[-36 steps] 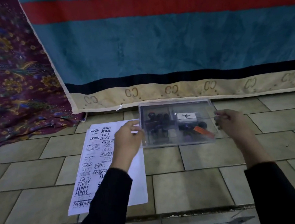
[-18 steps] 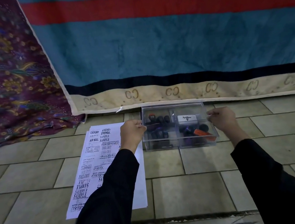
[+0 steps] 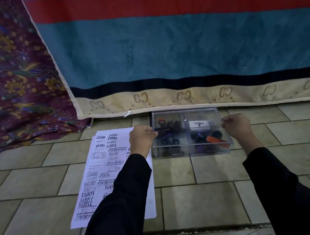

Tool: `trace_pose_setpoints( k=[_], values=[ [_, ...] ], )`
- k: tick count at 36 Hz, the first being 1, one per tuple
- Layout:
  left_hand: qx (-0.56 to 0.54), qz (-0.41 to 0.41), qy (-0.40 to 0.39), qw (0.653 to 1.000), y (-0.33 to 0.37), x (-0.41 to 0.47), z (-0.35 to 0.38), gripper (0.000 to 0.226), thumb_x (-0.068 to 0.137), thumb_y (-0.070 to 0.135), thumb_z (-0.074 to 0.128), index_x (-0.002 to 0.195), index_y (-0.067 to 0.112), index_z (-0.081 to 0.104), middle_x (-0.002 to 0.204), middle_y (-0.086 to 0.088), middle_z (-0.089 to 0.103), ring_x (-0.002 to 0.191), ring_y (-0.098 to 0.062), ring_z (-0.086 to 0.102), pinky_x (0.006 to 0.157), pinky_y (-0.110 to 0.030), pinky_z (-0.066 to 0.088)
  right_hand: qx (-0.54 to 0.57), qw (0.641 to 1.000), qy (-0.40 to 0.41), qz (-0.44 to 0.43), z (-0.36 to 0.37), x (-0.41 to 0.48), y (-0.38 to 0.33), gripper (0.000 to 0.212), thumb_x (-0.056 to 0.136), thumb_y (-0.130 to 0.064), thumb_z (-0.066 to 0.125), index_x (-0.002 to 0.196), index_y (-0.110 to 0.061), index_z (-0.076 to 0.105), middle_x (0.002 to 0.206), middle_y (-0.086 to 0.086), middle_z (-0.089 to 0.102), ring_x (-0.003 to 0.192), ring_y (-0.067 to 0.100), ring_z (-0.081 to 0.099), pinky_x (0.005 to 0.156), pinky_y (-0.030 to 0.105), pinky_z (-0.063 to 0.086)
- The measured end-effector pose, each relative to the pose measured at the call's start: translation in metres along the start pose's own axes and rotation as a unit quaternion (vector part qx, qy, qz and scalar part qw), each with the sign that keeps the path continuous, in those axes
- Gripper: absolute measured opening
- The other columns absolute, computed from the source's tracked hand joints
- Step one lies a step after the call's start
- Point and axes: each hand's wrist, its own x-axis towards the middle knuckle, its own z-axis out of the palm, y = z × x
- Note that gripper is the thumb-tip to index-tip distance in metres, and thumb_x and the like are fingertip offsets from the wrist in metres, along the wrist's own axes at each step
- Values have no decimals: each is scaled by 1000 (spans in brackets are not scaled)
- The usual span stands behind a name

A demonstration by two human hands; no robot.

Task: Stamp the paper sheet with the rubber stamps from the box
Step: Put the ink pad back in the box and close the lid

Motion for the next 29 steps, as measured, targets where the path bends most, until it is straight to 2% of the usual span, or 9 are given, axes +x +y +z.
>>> trace_pose_setpoints(
  k=[6, 11, 15, 17, 19, 21, 22, 26, 29],
  values=[
    [33, 17, 5, 999, -5, -7, 1, 16, 81, 15, 77, 93, 5, 75, 86, -7, 71, 89, -28, 69, 83, -41, 57, -12, 999, 33, 1, 5, -3, 0, 26, 88, -1, 51, 108, -3, 67, 113, 18, 65, 107, 34, 58, 88, 28, 44],
    [54, 24, 9, 998, -7, -8, 3, 16, 80, 18, 79, 90, 6, 76, 89, -10, 74, 88, -24, 68, 81, -30, 53, -11, 999, 26, 23, 6, -5, 0, 28, 88, 0, 47, 109, -3, 65, 111, 22, 64, 105, 37, 57, 85, 31, 46],
    [44, 18, 1, 999, -5, -8, 2, 15, 81, 16, 79, 90, 5, 75, 83, -6, 69, 85, -22, 64, 80, -26, 50, -6, 1000, 21, 17, 3, -4, 2, 26, 88, -4, 50, 106, -4, 69, 109, 17, 68, 105, 35, 58, 86, 28, 45],
    [29, 7, -14, 999, -7, -6, 3, 11, 81, 15, 78, 88, 9, 72, 82, -2, 67, 86, -22, 65, 83, -30, 53, 21, 999, 13, 30, 1, -2, 6, 23, 86, -7, 56, 103, -5, 71, 104, 15, 70, 102, 34, 61, 87, 29, 46],
    [1, -10, -25, 1000, -9, -7, 2, 11, 80, 15, 78, 80, 16, 67, 82, 0, 68, 90, -24, 68, 87, -40, 56, 73, 995, -7, 67, 1, 1, 10, 21, 83, -9, 60, 100, -5, 72, 91, 17, 70, 87, 34, 65, 83, 35, 53],
    [-25, -26, -29, 999, -10, -8, 2, 14, 80, 17, 78, 77, 23, 65, 83, -1, 69, 91, -25, 69, 88, -44, 57, 128, 986, -30, 103, 3, 1, 11, 18, 83, -6, 61, 98, -2, 71, 79, 18, 66, 67, 31, 64, 65, 39, 58],
    [-33, -30, -29, 999, -11, -9, 2, 15, 80, 17, 78, 77, 25, 65, 85, -2, 69, 91, -25, 69, 89, -44, 57, 148, 982, -37, 112, 3, -1, 12, 17, 84, -3, 60, 98, -1, 70, 77, 18, 64, 62, 29, 61, 55, 35, 57],
    [-51, -33, -31, 998, -10, -12, 0, 12, 79, 15, 77, 81, 21, 67, 85, -6, 70, 74, -20, 66, 86, -45, 58, 178, 977, -37, 108, 3, -6, 11, 18, 85, -1, 58, 101, 1, 68, 78, 18, 63, 66, 29, 61, 56, 34, 52],
    [-36, -32, -29, 998, -9, -14, -3, 10, 79, 15, 76, 88, 17, 70, 82, -4, 71, 73, -21, 69, 83, -44, 59, 180, 978, -35, 100, 3, -11, 12, 18, 87, -2, 55, 99, -1, 68, 75, 18, 62, 60, 27, 57, 52, 32, 50]
  ],
)
